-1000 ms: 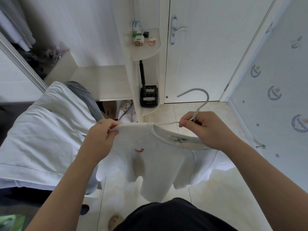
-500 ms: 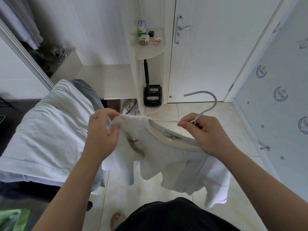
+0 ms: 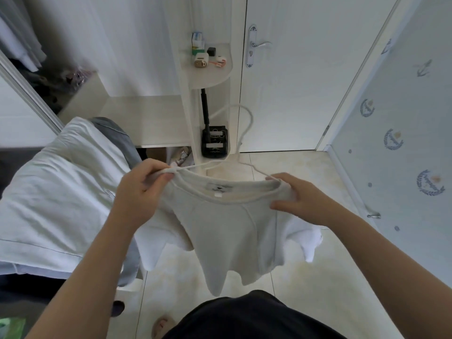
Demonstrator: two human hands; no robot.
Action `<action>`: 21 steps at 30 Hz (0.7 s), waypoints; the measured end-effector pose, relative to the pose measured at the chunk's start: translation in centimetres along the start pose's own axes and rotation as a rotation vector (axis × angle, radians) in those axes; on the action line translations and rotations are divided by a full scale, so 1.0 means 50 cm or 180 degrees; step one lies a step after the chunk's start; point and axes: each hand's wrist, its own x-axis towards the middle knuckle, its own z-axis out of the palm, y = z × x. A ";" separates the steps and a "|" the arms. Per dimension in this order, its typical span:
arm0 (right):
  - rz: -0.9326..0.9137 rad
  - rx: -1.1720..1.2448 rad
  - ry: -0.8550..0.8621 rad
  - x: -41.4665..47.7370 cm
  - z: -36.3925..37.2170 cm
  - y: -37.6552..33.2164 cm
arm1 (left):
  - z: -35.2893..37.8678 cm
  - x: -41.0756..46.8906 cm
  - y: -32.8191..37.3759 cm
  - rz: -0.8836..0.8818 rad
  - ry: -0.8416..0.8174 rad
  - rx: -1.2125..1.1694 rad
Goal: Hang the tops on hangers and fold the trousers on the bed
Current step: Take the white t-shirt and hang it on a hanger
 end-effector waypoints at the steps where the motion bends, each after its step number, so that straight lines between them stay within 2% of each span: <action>1: 0.0262 -0.0030 -0.0178 -0.002 -0.009 0.029 | -0.010 0.002 -0.009 -0.0004 0.0040 0.0040; 4: 0.0811 -0.0405 -0.0339 0.004 -0.020 0.096 | -0.029 0.003 -0.023 0.0063 0.0089 0.0141; 7: 0.0928 -0.0661 0.0037 0.015 -0.028 0.119 | -0.033 0.001 -0.038 0.0169 0.0065 0.0416; 10: 0.0766 -0.0659 0.0741 0.017 -0.035 0.105 | -0.035 -0.002 -0.055 0.0269 0.0038 0.0833; 12: 0.0470 -0.0352 0.1380 0.013 -0.035 0.081 | -0.033 -0.006 -0.058 0.0369 0.0047 0.1048; 14: 0.0052 -0.0067 0.1638 0.006 -0.034 0.050 | -0.031 -0.010 -0.055 0.0313 0.0167 0.0966; 17: -0.0362 0.0052 0.1369 0.000 -0.033 0.030 | -0.034 -0.010 -0.041 0.0046 0.0412 0.0384; 19: -0.0219 0.0486 0.1089 0.001 -0.039 0.014 | -0.036 -0.005 -0.027 0.0051 0.0448 0.0086; 21: -0.0179 0.0485 0.1029 0.008 -0.047 0.008 | -0.038 0.008 -0.012 0.0171 0.0422 -0.0054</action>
